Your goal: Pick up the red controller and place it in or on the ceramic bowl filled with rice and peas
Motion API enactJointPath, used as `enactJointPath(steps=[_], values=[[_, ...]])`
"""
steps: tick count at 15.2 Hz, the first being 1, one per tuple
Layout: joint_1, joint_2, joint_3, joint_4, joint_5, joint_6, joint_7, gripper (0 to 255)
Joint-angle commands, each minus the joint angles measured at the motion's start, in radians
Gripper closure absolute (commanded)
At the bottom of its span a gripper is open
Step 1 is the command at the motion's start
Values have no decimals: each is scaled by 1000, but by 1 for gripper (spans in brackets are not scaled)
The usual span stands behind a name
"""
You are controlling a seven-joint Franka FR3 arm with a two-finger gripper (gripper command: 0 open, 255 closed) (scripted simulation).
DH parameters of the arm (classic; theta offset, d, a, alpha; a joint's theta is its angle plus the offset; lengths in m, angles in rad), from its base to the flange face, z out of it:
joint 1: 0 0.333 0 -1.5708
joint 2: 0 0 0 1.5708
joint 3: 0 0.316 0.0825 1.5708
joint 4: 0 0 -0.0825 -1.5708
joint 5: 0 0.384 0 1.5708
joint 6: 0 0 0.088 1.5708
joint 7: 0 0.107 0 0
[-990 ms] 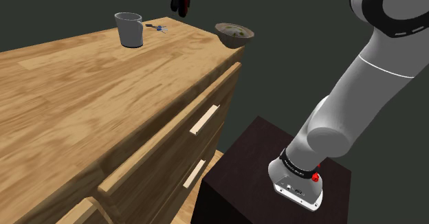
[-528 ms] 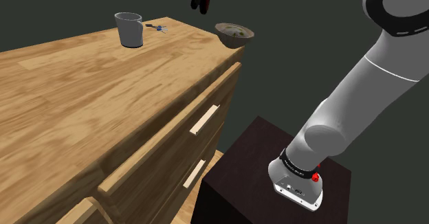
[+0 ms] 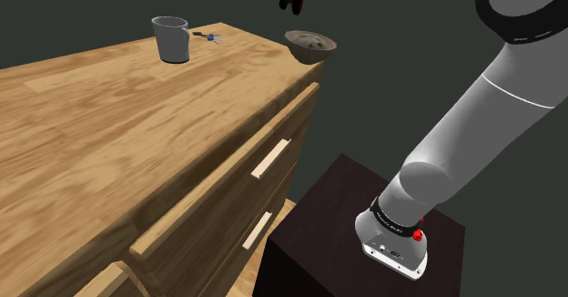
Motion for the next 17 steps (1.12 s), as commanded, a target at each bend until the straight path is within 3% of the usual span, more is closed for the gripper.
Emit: enactJointPath(steps=[1, 10, 17], values=[[-25, 15, -28, 17, -3, -6, -54, 255], [-137, 130, -139, 171, -2, -56, -275, 255], [-133, 75, -136, -1, -9, 60, -276, 255]])
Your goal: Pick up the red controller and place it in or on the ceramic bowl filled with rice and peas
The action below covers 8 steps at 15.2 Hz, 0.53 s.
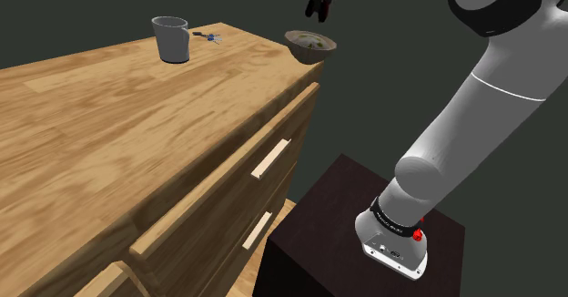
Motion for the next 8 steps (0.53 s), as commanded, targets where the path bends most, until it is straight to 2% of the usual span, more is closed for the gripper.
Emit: enactJointPath(steps=[1, 8], values=[[0, -11, 0, -42, -1, 31, -2, 255], [2, -44, 2, -175, -5, 132, -4, 255]])
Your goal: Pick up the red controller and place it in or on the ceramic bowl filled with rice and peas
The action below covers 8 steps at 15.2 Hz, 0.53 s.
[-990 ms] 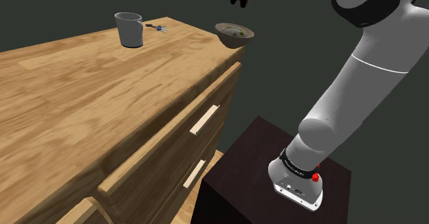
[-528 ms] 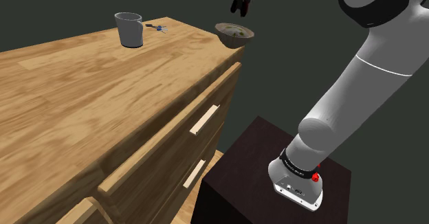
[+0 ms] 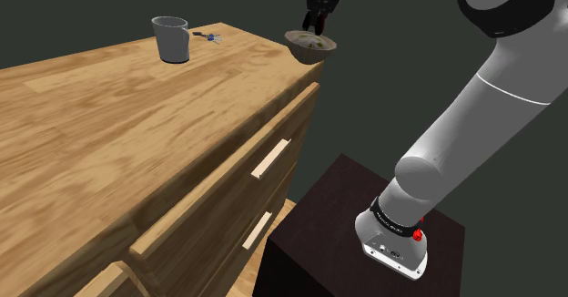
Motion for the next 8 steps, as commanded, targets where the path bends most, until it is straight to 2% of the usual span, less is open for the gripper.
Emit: enactJointPath(steps=[1, 7, 8], values=[[0, -3, 0, -15, 0, 13, -1, 255], [0, -3, 0, -15, 0, 13, -1, 255], [0, -3, 0, -15, 0, 13, -1, 0]])
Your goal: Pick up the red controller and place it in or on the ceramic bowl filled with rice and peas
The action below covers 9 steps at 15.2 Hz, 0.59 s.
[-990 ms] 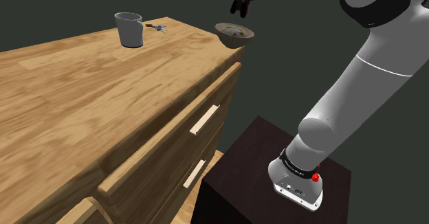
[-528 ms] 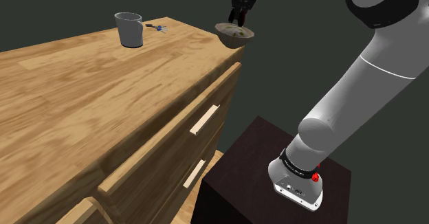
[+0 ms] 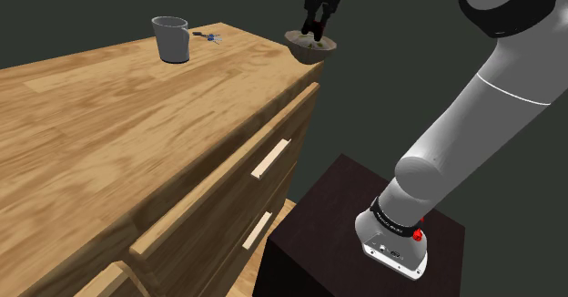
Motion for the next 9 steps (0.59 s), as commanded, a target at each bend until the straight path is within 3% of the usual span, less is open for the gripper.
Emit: enactJointPath(steps=[1, 5, 9], values=[[0, 0, 0, 0, 0, 0, 0, 0], [0, 0, 0, 0, 0, 0, 0, 0], [-5, 57, -5, 202, 6, -146, -3, 0]])
